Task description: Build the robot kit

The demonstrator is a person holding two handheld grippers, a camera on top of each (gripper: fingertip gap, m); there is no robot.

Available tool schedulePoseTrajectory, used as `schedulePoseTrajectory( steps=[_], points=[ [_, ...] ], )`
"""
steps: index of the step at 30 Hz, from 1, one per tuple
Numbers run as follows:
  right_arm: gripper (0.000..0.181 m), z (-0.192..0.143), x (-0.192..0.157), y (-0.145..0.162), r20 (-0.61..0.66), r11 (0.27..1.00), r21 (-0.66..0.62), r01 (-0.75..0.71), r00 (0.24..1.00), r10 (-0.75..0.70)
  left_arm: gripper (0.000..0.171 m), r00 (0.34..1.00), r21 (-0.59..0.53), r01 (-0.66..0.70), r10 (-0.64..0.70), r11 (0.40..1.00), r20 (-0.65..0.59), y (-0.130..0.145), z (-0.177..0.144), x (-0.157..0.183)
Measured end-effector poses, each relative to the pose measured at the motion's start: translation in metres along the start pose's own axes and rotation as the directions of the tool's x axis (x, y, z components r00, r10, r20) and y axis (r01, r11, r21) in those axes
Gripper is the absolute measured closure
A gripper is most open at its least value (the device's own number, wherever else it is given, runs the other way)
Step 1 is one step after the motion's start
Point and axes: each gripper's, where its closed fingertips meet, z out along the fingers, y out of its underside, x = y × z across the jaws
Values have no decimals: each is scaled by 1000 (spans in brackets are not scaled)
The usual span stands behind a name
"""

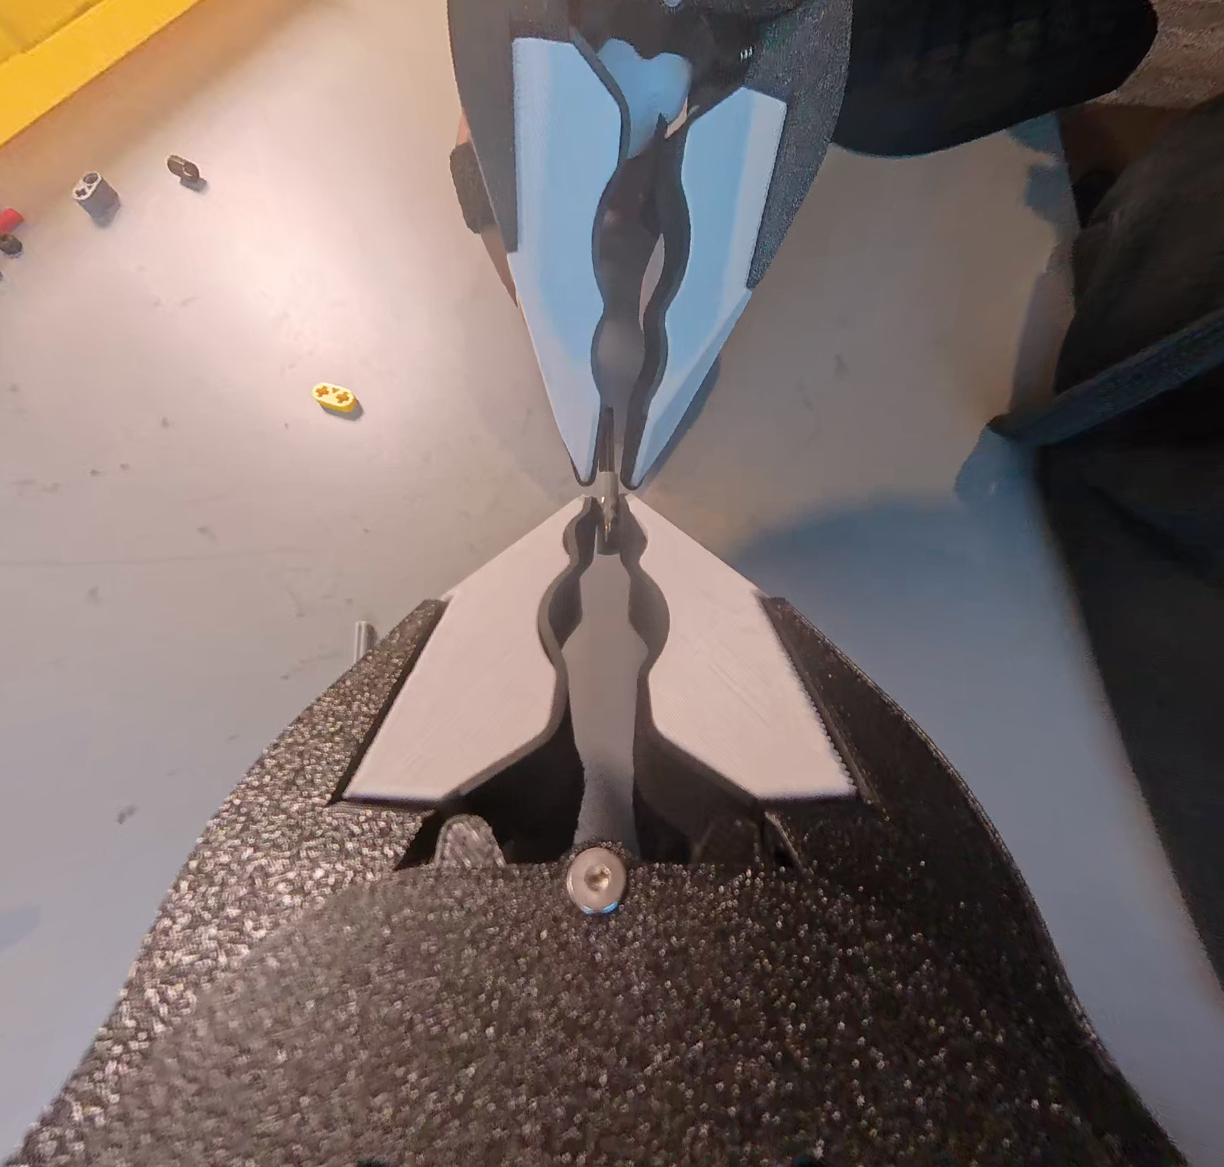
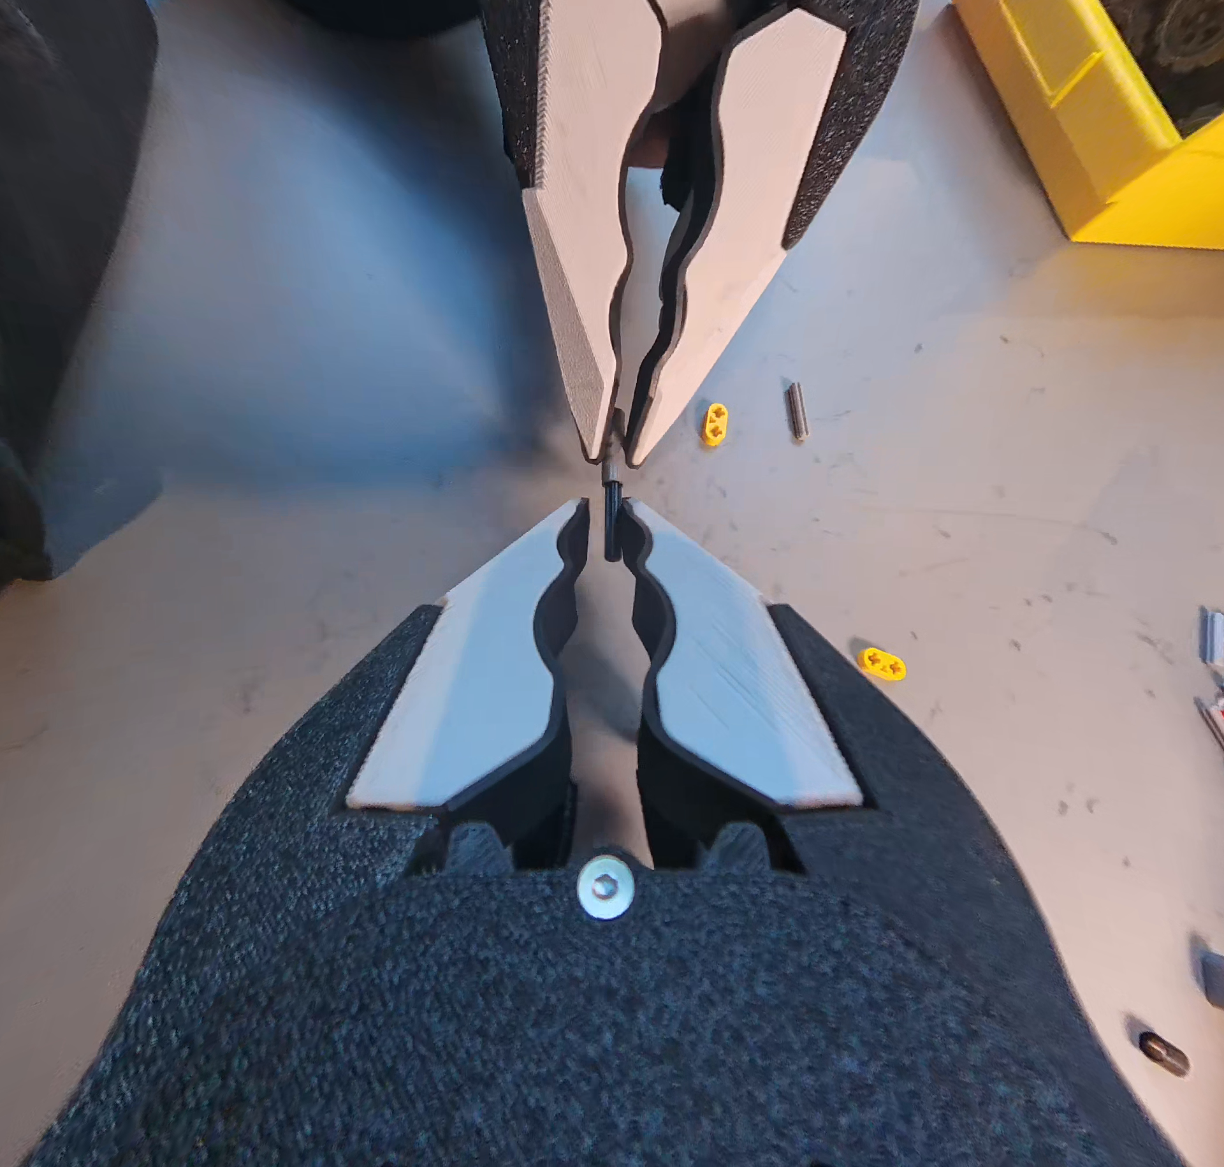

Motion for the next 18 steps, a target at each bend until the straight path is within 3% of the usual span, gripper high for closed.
schedulePoseTrajectory(
  steps=[14, 18],
  points=[
    [178, 3, 7, 12, -52, 995, -101, -1, 999, -5, 164, 1000, -20, 1, -1, 1000, 24, 10, 2, -5],
    [178, -3, 15, 19, -78, 992, -125, -24, 997, 14, 159, 987, 46, 76, -82, 996, 139, 8, -24, -37]
  ],
)
